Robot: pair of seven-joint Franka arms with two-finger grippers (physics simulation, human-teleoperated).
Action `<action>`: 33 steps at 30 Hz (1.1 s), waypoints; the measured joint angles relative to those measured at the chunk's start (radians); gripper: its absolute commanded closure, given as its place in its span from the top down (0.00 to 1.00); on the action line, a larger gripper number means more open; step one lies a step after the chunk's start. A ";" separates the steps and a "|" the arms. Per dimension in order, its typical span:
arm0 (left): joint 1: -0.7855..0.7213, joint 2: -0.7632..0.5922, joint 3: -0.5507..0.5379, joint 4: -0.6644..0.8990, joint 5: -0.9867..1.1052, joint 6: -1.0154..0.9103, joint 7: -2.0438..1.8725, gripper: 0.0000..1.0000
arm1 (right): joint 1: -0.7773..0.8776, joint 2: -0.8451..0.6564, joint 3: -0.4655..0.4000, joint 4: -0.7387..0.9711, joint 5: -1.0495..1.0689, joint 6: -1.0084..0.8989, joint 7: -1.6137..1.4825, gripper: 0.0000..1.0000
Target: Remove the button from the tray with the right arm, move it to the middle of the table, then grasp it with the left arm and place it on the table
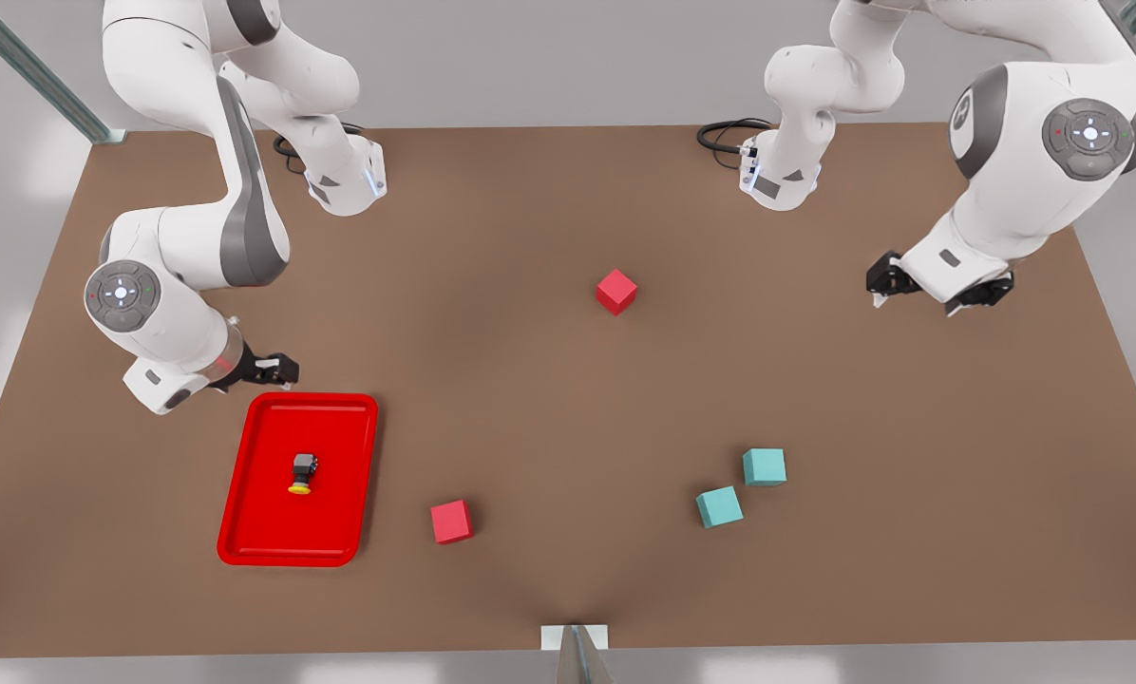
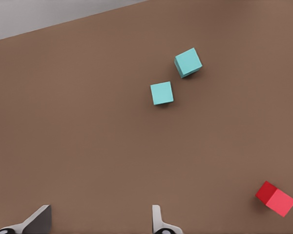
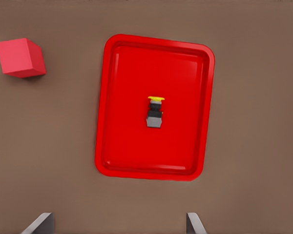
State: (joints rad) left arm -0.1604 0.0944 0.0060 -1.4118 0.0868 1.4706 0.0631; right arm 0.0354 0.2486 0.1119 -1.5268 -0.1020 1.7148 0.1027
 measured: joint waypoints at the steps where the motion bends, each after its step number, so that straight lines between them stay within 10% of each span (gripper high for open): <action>1: -0.001 0.002 -0.001 -0.009 0.002 0.008 -0.001 1.00 | 0.000 0.000 0.000 0.000 0.000 0.002 0.001 1.00; 33: 0.000 0.034 -0.001 -0.033 0.005 0.053 -0.008 1.00 | -0.110 0.510 0.000 -0.058 -0.040 0.632 -0.019 1.00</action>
State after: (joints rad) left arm -0.1608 0.1283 0.0046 -1.4449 0.0914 1.5236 0.0547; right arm -0.0750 0.7587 0.1118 -1.5853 -0.1419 2.3471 0.0836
